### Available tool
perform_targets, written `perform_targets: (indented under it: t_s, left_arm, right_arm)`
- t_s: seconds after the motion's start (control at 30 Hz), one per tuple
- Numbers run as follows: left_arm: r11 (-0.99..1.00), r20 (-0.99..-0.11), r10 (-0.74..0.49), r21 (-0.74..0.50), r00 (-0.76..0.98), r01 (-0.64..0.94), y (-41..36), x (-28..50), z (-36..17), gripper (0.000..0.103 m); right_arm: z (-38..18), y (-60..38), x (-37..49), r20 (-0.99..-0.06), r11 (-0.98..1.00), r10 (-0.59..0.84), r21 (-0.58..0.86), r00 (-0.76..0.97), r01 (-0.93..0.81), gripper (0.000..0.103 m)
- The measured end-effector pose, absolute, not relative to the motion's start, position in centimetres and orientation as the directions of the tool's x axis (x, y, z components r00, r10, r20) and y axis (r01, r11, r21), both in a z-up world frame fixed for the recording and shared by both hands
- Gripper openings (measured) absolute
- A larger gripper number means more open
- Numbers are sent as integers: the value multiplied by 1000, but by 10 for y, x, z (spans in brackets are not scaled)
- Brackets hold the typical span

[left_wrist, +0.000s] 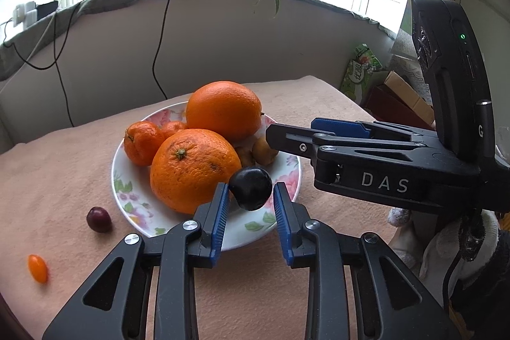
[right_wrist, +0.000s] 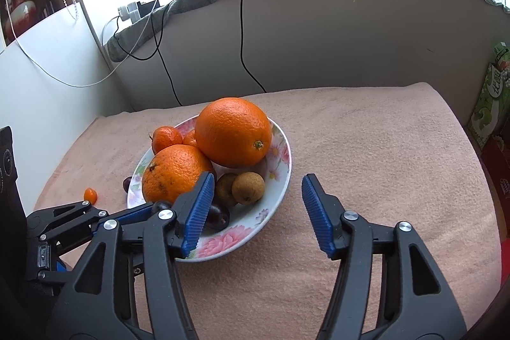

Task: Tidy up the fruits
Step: 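Lower both fruits into the plate and open both tools, then move the left tool toward the small tangerine while the right tool approaches the cherry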

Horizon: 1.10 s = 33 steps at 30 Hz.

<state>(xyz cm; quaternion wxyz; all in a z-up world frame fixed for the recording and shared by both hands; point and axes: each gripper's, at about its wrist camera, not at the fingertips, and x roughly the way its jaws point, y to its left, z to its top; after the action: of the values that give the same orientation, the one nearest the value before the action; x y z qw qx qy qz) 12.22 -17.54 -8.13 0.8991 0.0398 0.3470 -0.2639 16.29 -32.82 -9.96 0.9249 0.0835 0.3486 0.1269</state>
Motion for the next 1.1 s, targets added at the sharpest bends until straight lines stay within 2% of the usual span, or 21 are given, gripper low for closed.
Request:
perform_targets:
  t_s: [0.03,0.07,0.33,0.67,0.77,1.1]
  left_arm:
    - [860,-642,-443,-108,626,499,-174,122,-81,39]
    - [862,-638,-441,-106,631,495,-172,121,-81,40]
    - [871,-631,-431,-105,645,479,-152,113,-79,41]
    - [891,-618,-406,-107,673,440,-118,102,-72,41]
    - [899,-614,-397,-108,682,425,-104,100,-71,49]
    - [940,-622,-316,-104,716,325,-42,96,-76,49]
  right_arm:
    - [-99,-329,161,-620,954,291,245,728,-173,68]
    - [-98,-330,160,-618,954,291,249,731,-169,68]
    - [-90,-332,151,-596,944,311,283,740,-168,69]
    - [-75,-298,144,-582,936,349,257,734,-241,69]
    - [-73,-285,141,-579,930,367,253,728,-267,69]
    - [-73,-228,137,-598,899,429,207,678,-386,69]
